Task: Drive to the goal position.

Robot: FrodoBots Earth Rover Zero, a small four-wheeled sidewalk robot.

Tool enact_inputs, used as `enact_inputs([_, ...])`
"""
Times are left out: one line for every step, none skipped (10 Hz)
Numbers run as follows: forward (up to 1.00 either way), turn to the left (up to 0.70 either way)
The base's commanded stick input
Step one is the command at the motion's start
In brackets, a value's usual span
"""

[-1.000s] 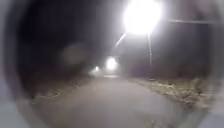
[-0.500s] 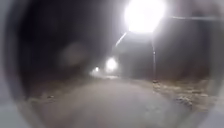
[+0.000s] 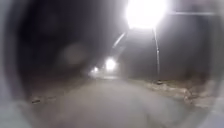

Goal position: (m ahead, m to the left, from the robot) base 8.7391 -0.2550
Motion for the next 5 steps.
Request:
enact_inputs([1.00, 0.04])
enact_inputs([1.00, 0.04])
enact_inputs([1.00, 0.04])
enact_inputs([1.00, 0.04])
enact_inputs([1.00, 0.04])
